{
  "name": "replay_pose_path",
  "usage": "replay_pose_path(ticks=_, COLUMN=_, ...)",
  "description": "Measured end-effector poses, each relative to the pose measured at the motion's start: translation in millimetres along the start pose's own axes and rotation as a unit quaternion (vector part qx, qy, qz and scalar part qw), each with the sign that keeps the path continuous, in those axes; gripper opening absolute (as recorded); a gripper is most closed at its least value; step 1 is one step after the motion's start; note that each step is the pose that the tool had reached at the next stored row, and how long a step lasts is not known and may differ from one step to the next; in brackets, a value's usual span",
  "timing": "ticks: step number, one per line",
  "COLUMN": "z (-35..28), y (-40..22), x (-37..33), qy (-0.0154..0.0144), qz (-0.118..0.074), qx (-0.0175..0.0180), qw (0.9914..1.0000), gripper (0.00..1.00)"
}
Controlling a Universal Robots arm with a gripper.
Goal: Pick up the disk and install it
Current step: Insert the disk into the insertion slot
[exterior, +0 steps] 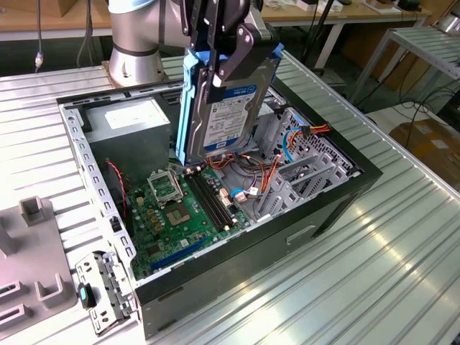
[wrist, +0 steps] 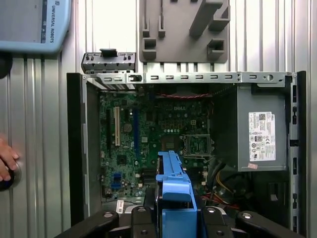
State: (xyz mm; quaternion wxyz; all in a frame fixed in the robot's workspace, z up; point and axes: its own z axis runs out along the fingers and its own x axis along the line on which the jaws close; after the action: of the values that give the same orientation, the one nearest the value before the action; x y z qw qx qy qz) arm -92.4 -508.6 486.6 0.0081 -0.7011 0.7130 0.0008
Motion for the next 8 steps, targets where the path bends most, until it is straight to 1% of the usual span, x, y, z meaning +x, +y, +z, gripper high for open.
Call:
replay_pose_path(ticks=4, z=0.2, y=-6.5, x=0.3, qy=0.0000, qz=0.000, qx=0.0000, qw=1.00000, gripper=0.37)
replay_pose_path(ticks=8, z=0.4, y=-11.2, x=0.6, qy=0.0001, qz=0.000, qx=0.0000, qw=1.00000, gripper=0.37)
